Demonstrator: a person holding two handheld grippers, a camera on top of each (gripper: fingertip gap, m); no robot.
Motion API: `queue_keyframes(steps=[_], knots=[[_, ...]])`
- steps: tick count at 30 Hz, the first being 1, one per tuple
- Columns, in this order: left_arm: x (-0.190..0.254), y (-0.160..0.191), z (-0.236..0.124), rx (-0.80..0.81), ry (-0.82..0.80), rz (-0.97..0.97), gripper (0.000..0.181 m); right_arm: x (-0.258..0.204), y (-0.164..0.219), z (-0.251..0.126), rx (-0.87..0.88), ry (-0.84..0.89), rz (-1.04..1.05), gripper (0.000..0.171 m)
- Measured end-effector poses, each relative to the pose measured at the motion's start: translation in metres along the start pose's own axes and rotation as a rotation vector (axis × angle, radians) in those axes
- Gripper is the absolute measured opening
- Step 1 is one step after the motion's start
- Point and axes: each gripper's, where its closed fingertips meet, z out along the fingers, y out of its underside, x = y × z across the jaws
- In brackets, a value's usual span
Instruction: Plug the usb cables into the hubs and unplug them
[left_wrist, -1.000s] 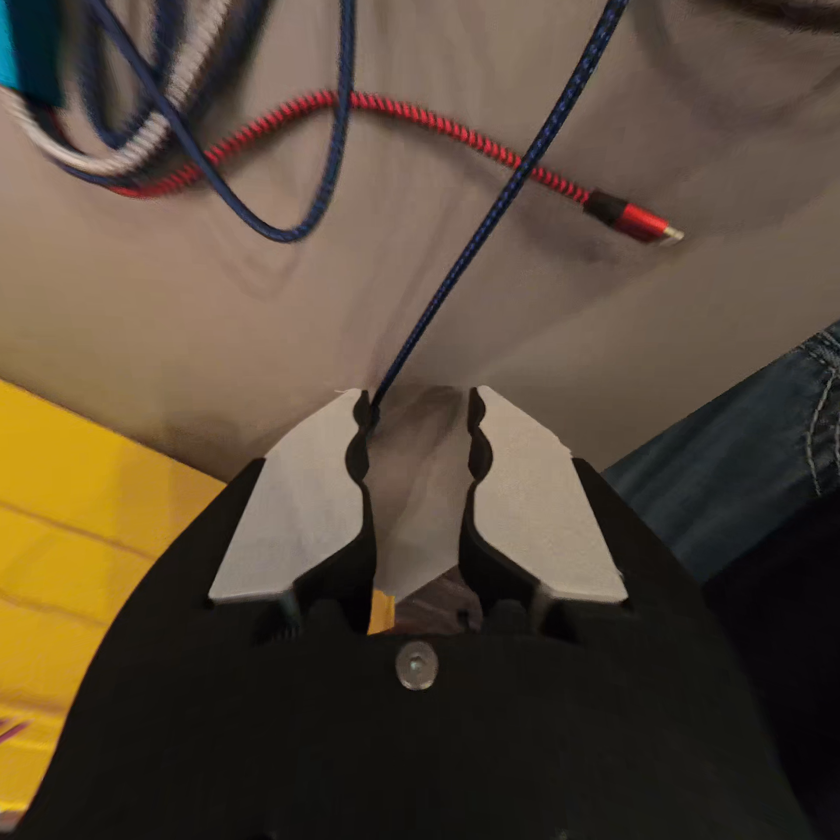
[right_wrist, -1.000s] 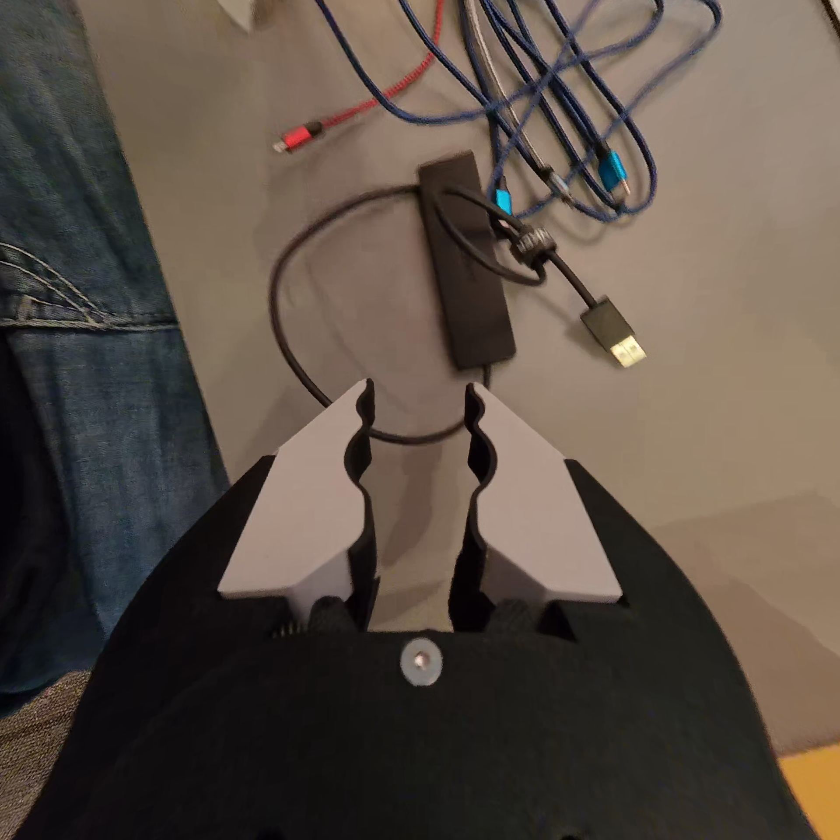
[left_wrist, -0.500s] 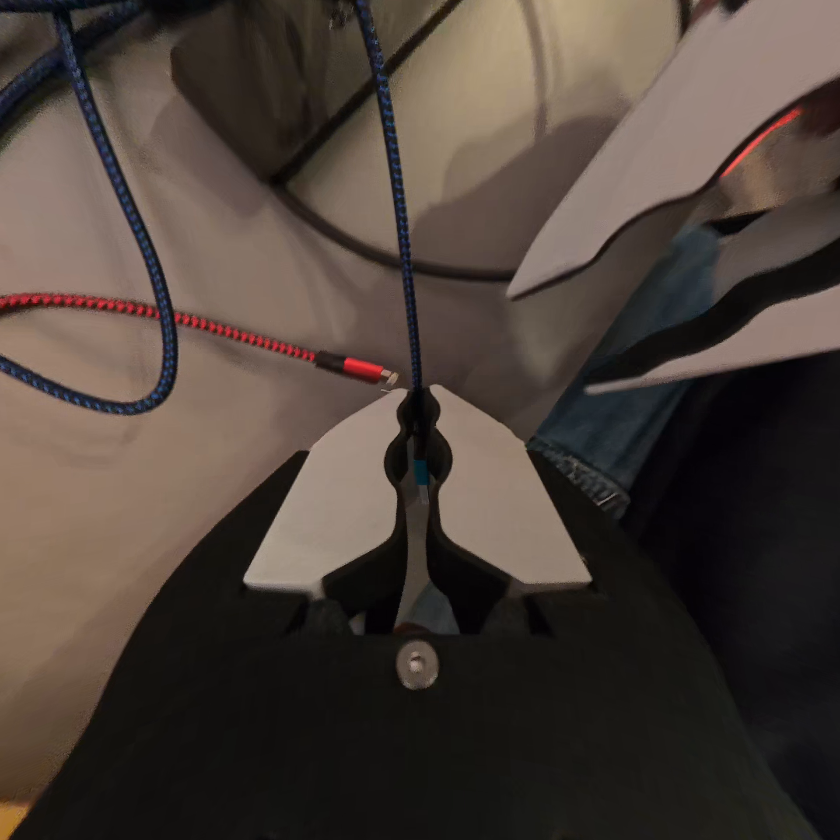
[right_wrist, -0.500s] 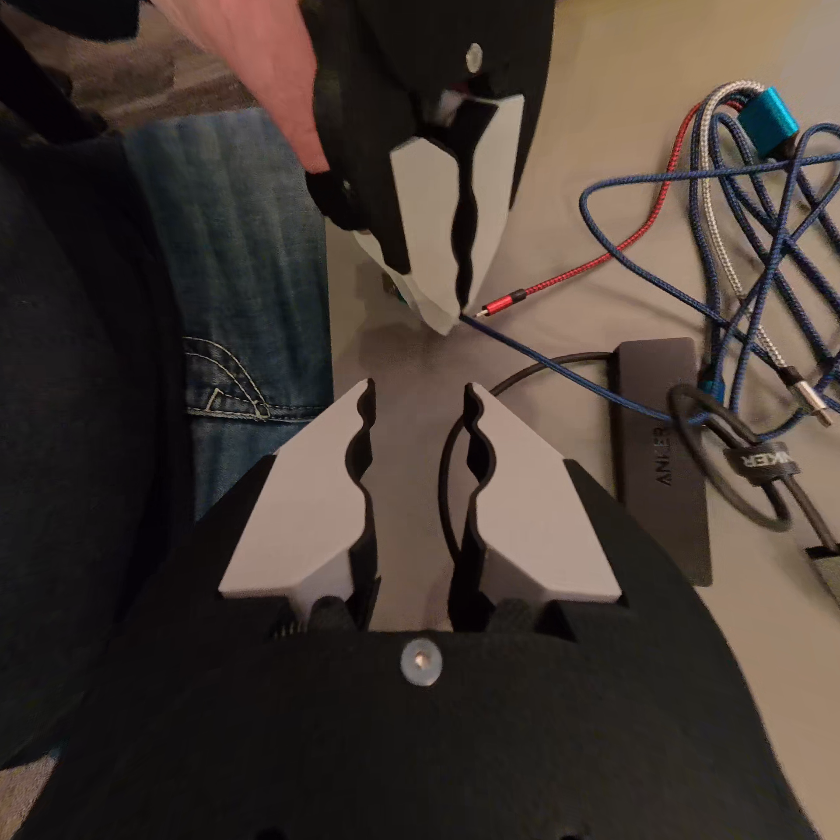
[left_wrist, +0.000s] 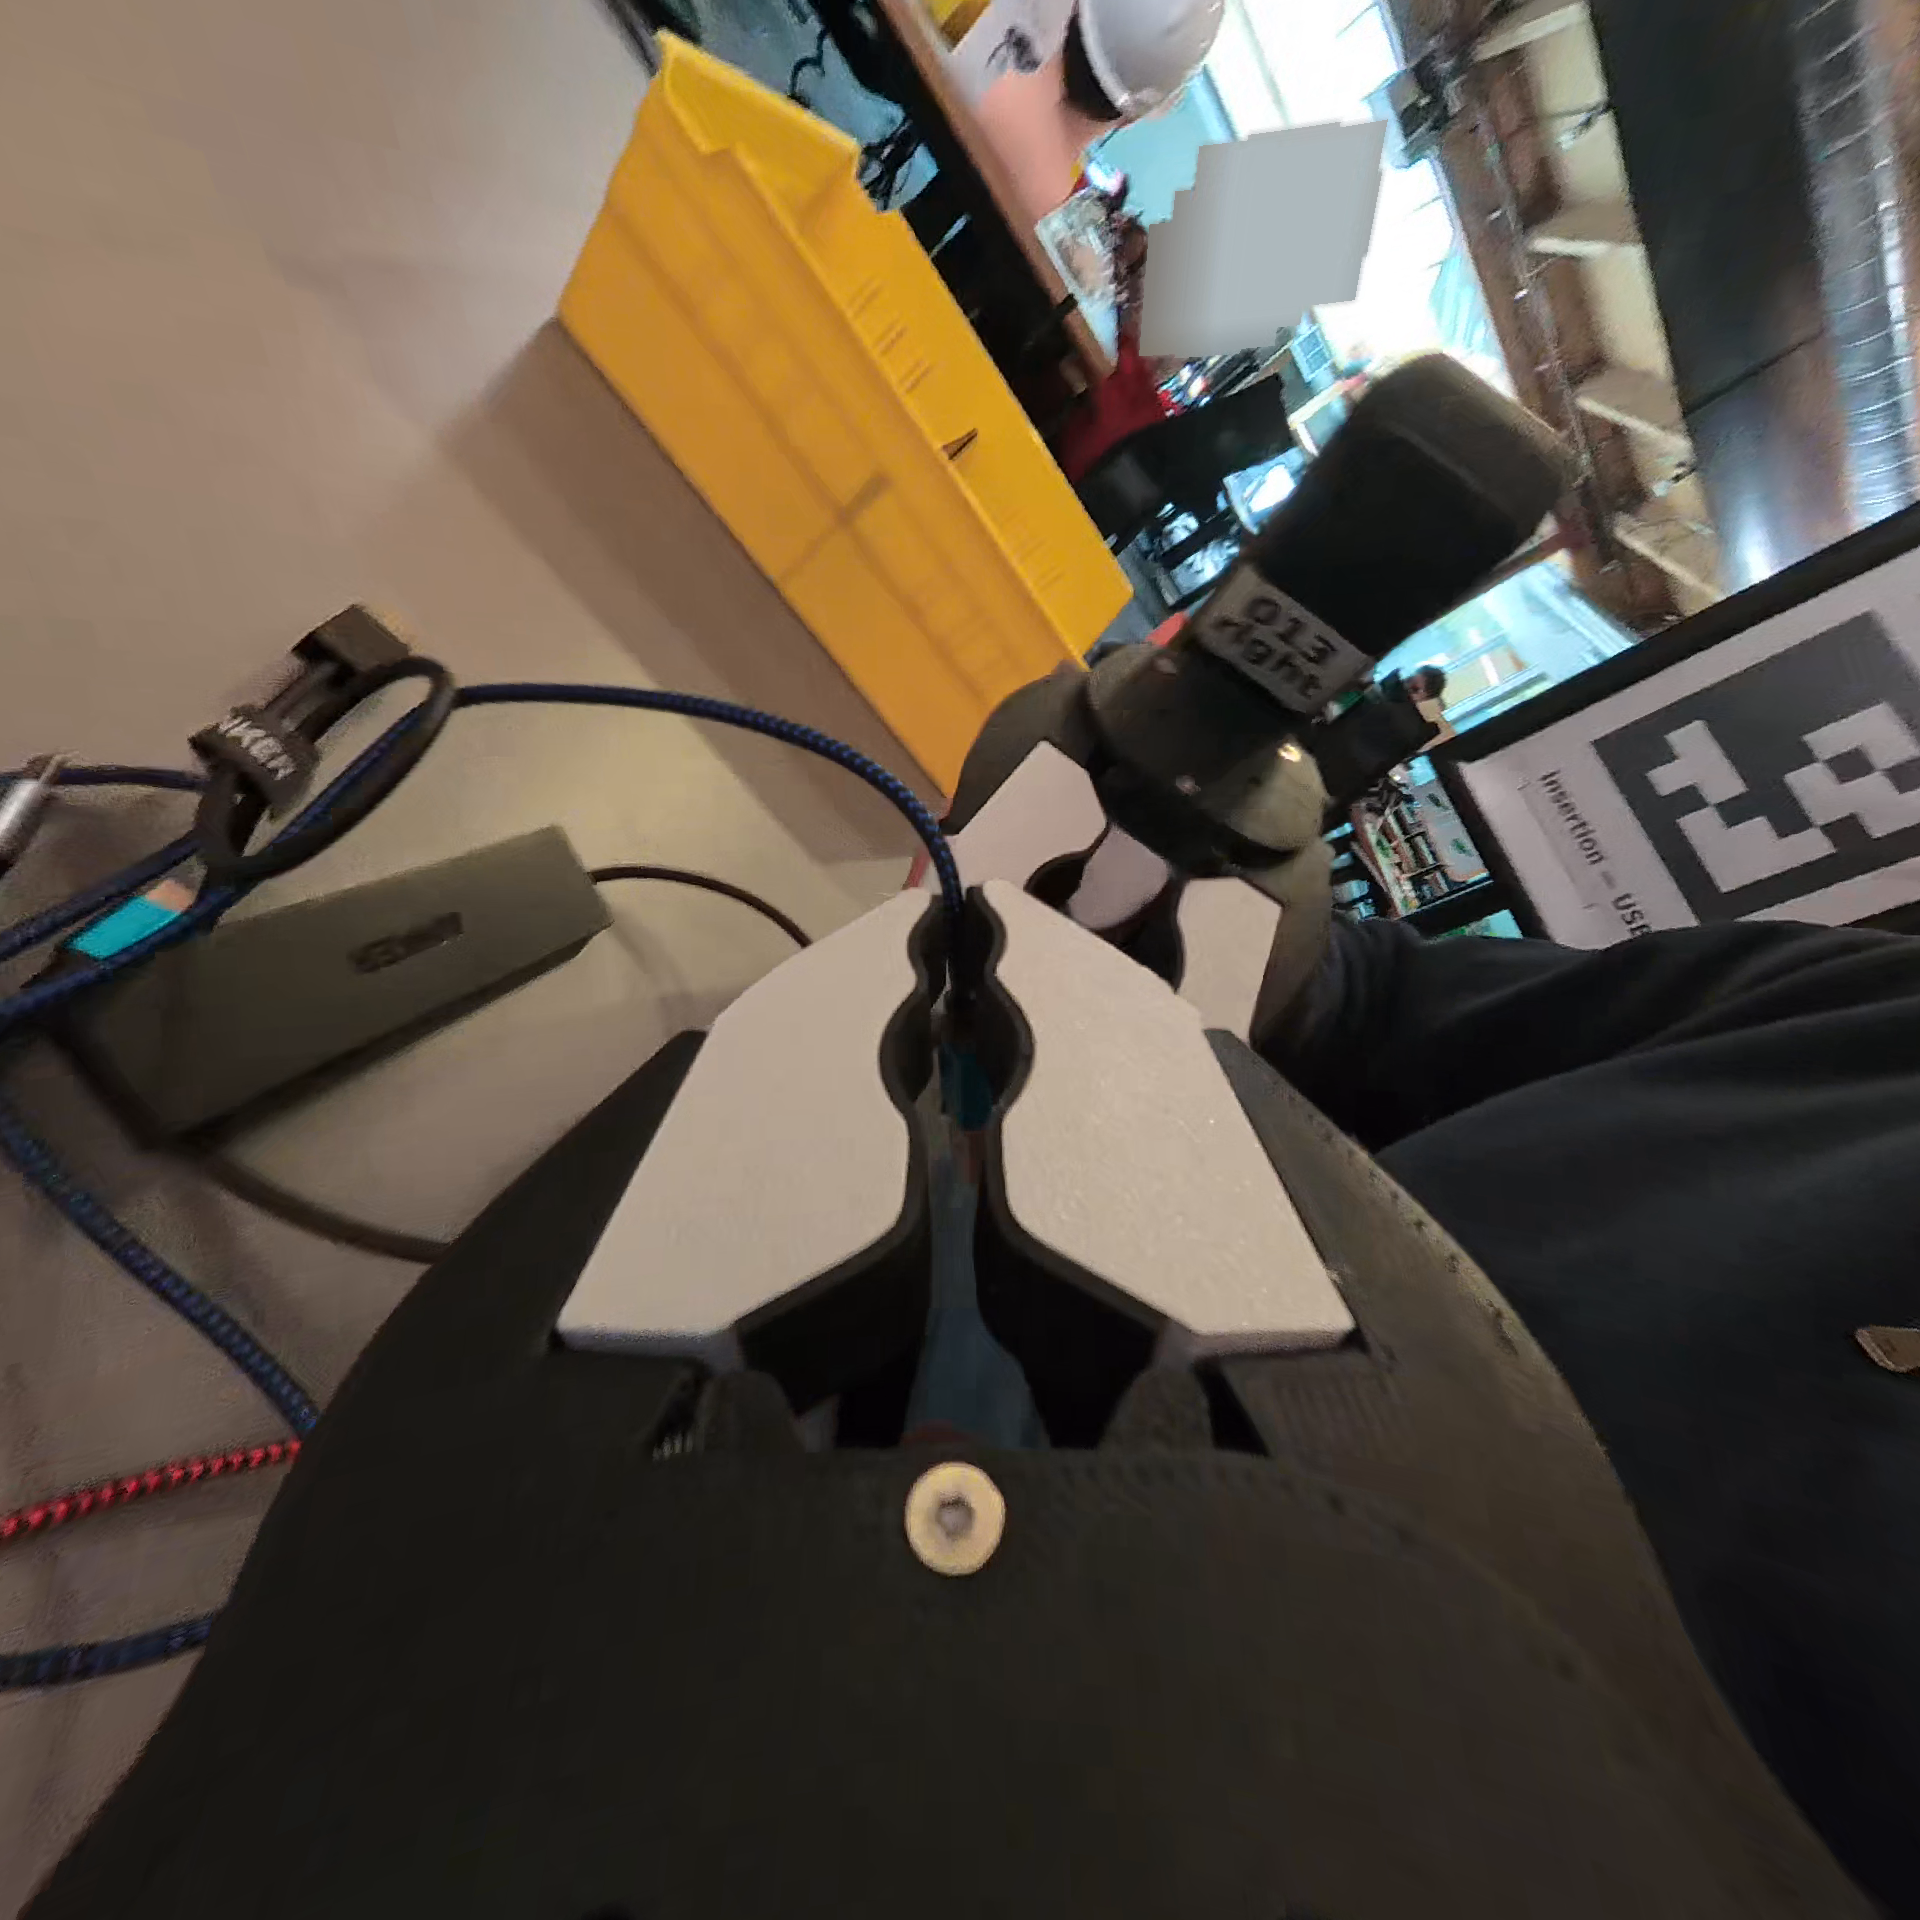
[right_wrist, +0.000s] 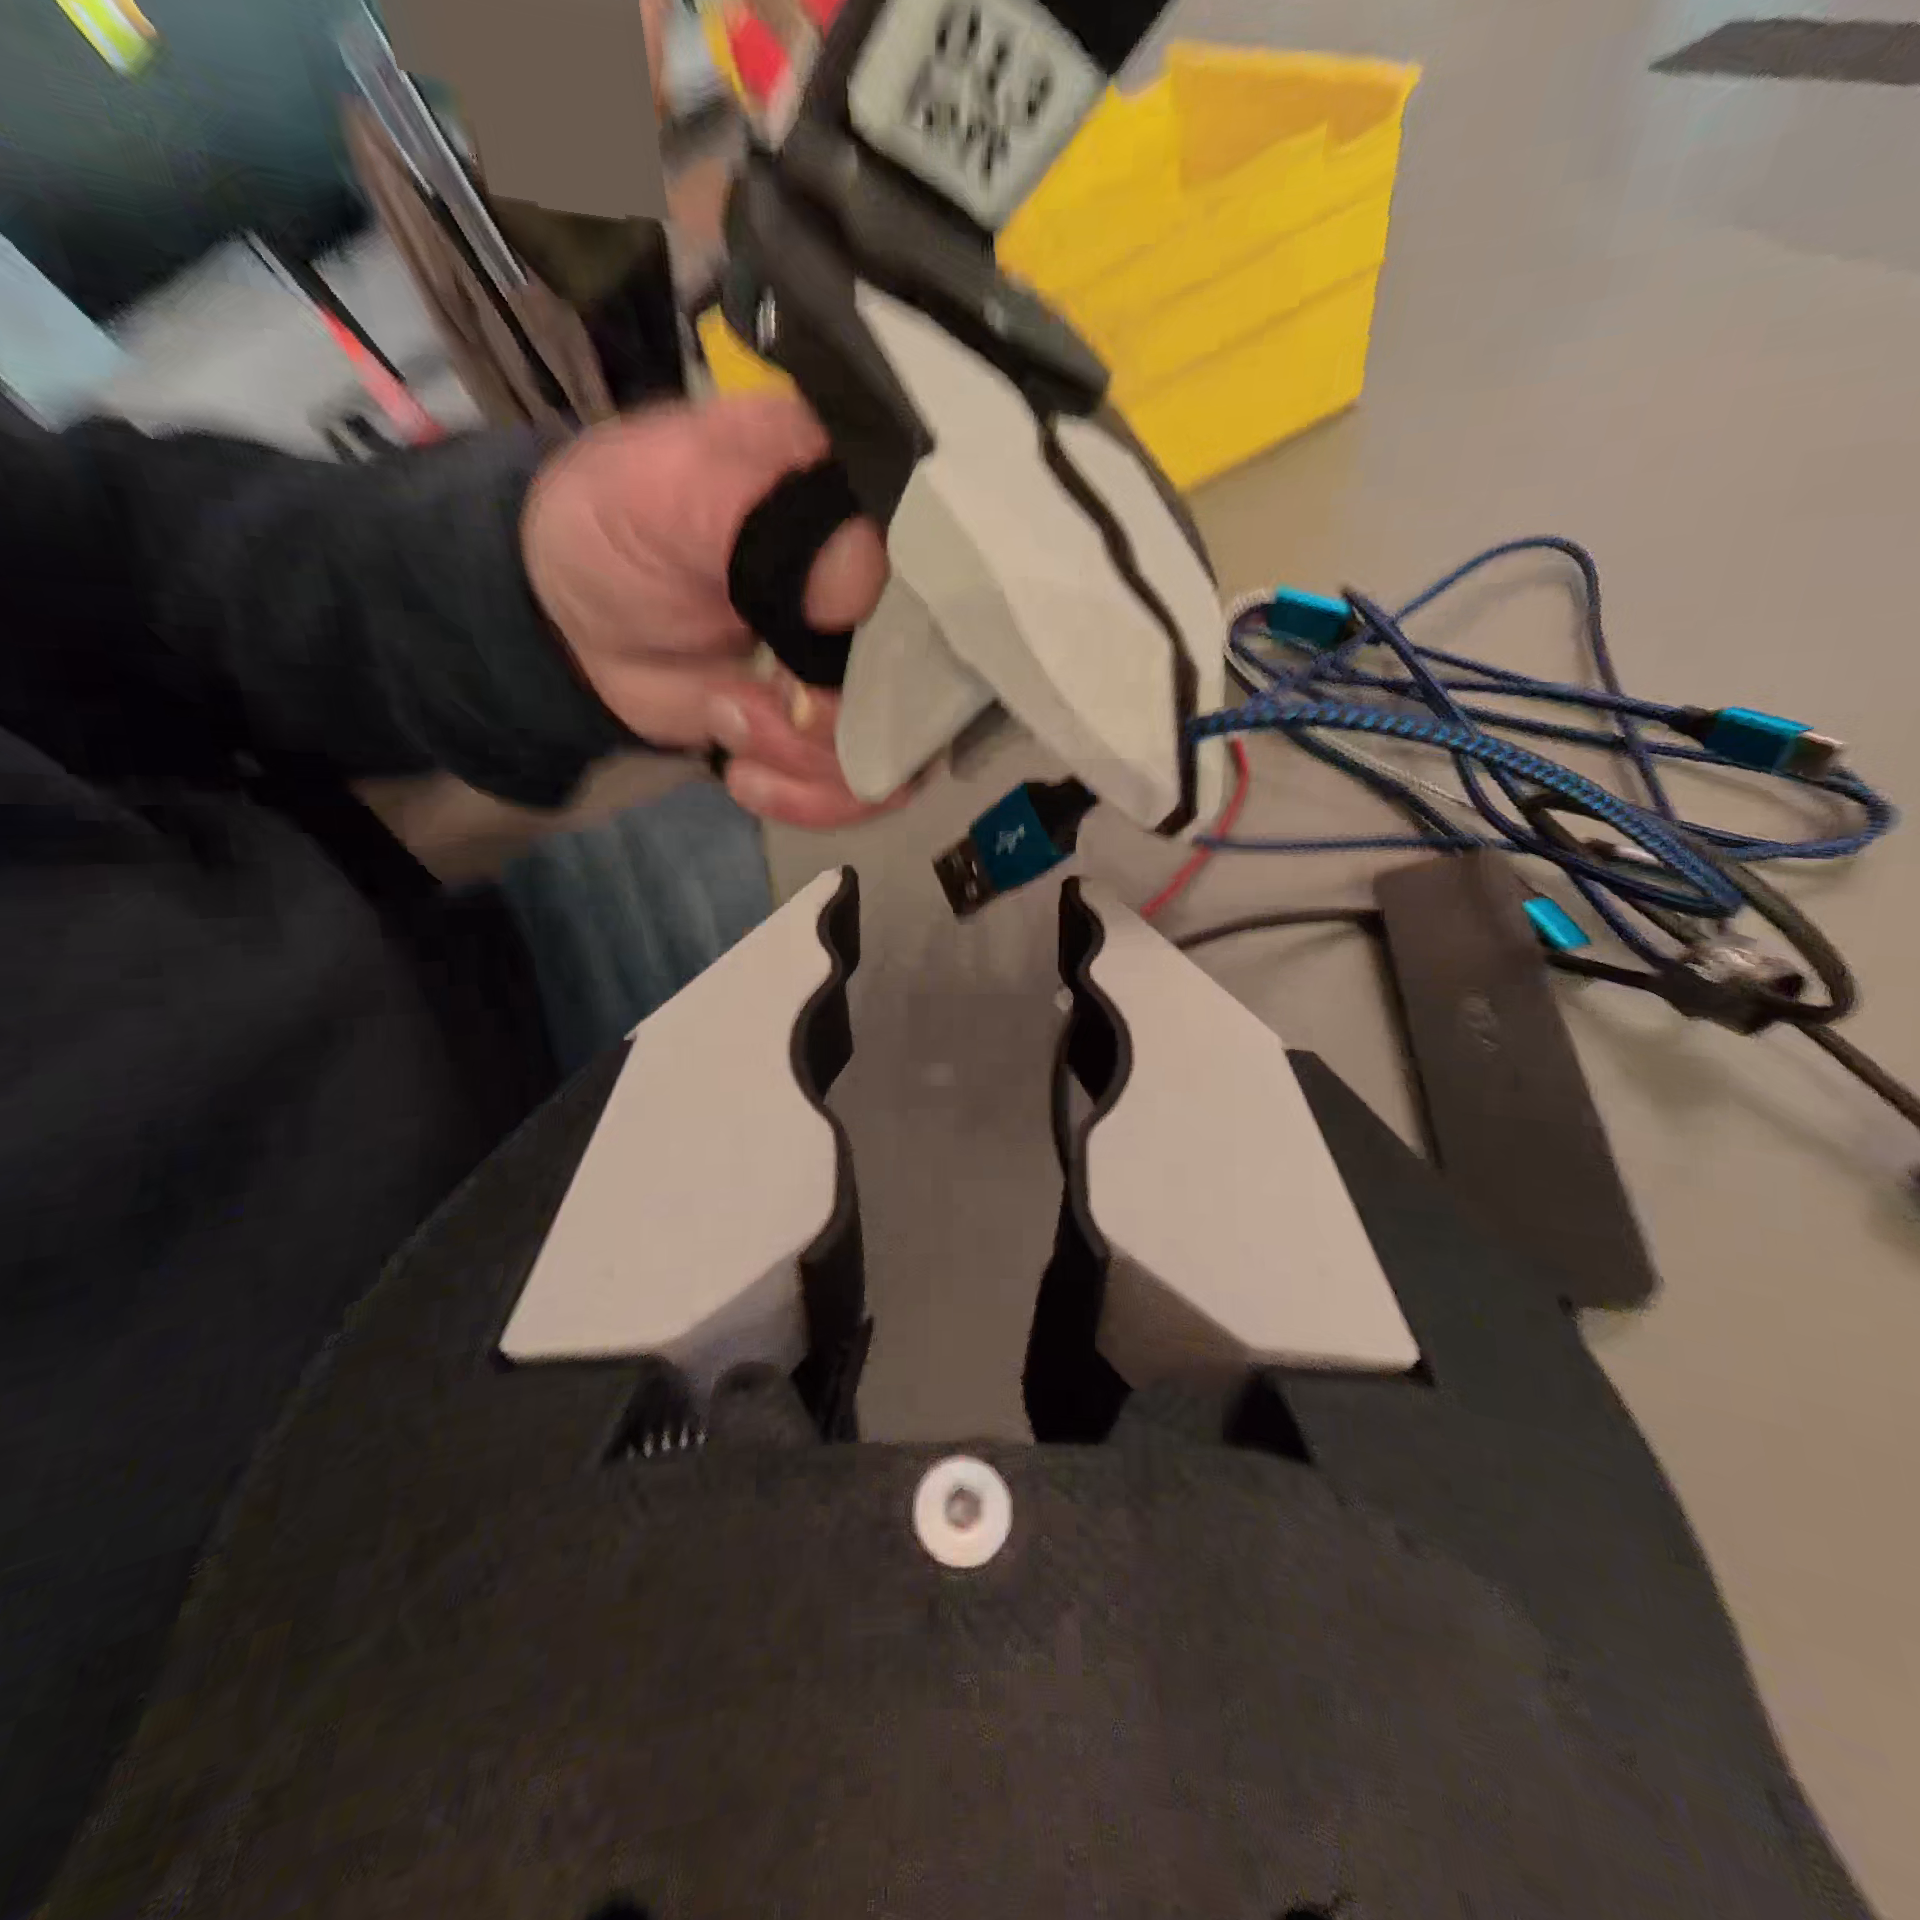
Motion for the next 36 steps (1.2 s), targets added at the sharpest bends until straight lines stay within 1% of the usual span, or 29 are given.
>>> queue_keyframes(steps=[2, 5, 8, 10, 13, 16, 17, 19, 22, 24, 25, 26, 28, 30, 33, 36], knots=[[0.006, -0.006, 0.002, 0.051, 0.042, 0.007, 0.001, -0.002, -0.014, -0.004, 0.1, -0.104, 0.13, 0.031], [0.014, -0.014, 0.0, 0.106, 0.091, 0.025, 0.001, 0.001, -0.026, -0.012, 0.225, -0.21, 0.253, 0.012], [0.022, -0.015, 0.001, 0.118, 0.112, 0.068, 0.001, 0.0, -0.029, -0.015, 0.248, -0.26, 0.267, 0.006], [0.024, -0.017, 0.0, 0.124, 0.119, 0.091, 0.001, -0.002, -0.029, -0.017, 0.23, -0.284, 0.253, 0.004], [0.027, -0.016, -0.004, 0.098, 0.073, 0.209, 0.005, -0.007, -0.026, -0.021, 0.119, -0.318, 0.216, 0.003], [0.032, -0.021, -0.012, 0.064, -0.022, 0.385, 0.022, -0.012, -0.013, -0.026, -0.081, -0.356, 0.182, 0.004], [0.035, -0.021, -0.014, 0.038, -0.051, 0.453, 0.029, -0.011, -0.014, -0.029, -0.111, -0.359, 0.174, 0.003], [0.046, -0.019, -0.015, -0.01, -0.073, 0.595, 0.038, -0.014, -0.005, -0.034, -0.231, -0.402, 0.159, 0.004], [0.055, -0.013, -0.01, -0.13, -0.147, 0.873, 0.057, -0.022, 0.005, -0.036, -0.363, -0.484, 0.144, 0.004], [0.06, -0.004, -0.006, -0.223, -0.173, 1.064, 0.058, -0.03, 0.008, -0.035, -0.423, -0.534, 0.122, 0.004], [0.055, 0.004, -0.004, -0.309, -0.192, 1.125, 0.061, -0.033, 0.006, -0.036, -0.431, -0.561, 0.115, 0.004], [0.05, 0.012, -0.003, -0.385, -0.182, 1.152, 0.059, -0.037, 0.004, -0.037, -0.436, -0.589, 0.112, 0.004], [0.045, 0.027, -0.002, -0.488, -0.139, 1.172, 0.048, -0.041, 0.004, -0.039, -0.462, -0.629, 0.096, 0.003], [0.042, 0.038, -0.004, -0.568, -0.108, 1.192, 0.03, -0.043, 0.007, -0.042, -0.502, -0.648, 0.08, 0.003], [0.043, 0.044, -0.003, -0.618, -0.084, 1.195, 0.016, -0.042, 0.01, -0.047, -0.553, -0.681, 0.078, 0.003], [0.042, 0.05, -0.003, -0.662, -0.068, 1.204, 0.012, -0.043, 0.013, -0.052, -0.599, -0.746, 0.078, 0.004]])
